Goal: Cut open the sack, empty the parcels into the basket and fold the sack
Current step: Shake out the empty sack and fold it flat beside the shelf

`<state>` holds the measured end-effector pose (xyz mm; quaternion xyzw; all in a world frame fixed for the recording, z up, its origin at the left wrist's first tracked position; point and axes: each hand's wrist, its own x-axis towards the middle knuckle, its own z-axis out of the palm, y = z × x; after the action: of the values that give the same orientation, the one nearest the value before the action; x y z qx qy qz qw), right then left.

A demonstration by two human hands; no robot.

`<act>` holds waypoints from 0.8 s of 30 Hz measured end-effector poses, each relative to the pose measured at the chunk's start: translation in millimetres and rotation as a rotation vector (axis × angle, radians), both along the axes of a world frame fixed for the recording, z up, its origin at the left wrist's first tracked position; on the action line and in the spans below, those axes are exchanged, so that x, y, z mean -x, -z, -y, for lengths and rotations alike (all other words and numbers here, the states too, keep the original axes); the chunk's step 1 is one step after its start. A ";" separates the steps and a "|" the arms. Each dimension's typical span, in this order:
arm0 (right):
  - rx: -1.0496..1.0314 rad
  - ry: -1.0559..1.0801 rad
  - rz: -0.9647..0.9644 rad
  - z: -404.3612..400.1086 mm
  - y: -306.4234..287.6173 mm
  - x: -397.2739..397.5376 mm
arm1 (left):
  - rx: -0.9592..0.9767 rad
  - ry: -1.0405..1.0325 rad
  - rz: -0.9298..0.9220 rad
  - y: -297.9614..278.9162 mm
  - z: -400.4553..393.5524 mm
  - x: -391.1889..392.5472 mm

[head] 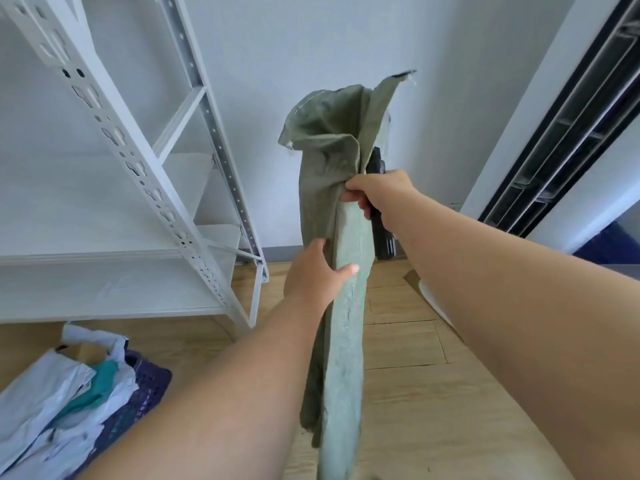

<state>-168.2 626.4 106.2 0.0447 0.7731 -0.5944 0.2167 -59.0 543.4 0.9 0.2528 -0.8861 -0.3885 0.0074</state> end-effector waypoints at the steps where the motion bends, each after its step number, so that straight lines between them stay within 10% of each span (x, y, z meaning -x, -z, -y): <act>1: 0.017 -0.009 -0.007 -0.4 -6.1 1.3 | 0.019 -0.019 0.037 5.0 -0.7 0.9; 8: 0.123 -0.017 -0.092 -14.2 -10.7 2.3 | 0.149 -0.063 0.045 2.9 3.6 7.9; 17: -0.595 -0.607 -0.792 -5.1 34.0 -24.0 | 0.443 0.122 -0.036 -5.2 9.6 1.8; 24: -0.822 -0.721 -0.639 11.4 63.3 -20.1 | 0.433 0.052 -0.150 1.0 29.2 -21.9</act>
<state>-148.1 615.1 42.9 -0.3185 0.9314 -0.1225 0.1270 -37.1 514.2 -0.1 0.1927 -0.9520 -0.2071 0.1175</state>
